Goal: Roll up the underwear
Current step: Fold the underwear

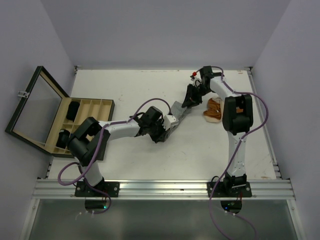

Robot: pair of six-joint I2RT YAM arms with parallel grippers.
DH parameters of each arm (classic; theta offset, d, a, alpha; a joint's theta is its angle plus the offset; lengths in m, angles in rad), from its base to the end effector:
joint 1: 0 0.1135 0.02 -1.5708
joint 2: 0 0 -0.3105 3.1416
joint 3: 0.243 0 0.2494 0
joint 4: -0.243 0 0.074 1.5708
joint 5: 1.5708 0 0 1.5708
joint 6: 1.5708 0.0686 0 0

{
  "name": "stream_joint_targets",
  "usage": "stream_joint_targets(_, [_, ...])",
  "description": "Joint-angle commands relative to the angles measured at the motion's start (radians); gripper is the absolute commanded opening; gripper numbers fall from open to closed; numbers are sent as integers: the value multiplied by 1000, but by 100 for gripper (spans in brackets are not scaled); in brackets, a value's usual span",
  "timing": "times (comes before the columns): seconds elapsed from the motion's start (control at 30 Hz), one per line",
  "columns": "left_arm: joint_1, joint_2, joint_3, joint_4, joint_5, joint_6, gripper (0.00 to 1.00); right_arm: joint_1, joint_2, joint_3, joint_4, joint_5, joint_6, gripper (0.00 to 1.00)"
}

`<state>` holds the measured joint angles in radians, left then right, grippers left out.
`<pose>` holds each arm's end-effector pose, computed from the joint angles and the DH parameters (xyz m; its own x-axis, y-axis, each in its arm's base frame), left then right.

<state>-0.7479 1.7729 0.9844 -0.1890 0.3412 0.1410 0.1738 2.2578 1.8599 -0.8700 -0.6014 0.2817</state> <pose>0.2579 -0.2705 0.1733 -0.4924 0.6375 -0.5925 0.8558 0.4788 -0.1961 0.4880 0.1251 0.1905 -0.9889 0.0591 -0.1364 -0.0353 0.7980 0.6017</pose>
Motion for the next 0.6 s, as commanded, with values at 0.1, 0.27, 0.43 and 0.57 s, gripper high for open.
stream_joint_targets(0.1, [4, 71, -47, -133, -30, -6, 0, -3, -38, 41, -72, 46, -47, 36])
stream_joint_targets(0.27, [4, 79, -39, -135, -27, -6, 0, -3, -49, 30, -90, 49, -62, 33])
stream_joint_targets(0.43, [4, 77, -43, -132, -28, -7, 0, -3, -49, 24, -98, 46, -70, 20])
stream_joint_targets(0.57, [4, 79, -43, -132, -27, -7, 0, -3, -27, 44, -92, 48, -65, 25])
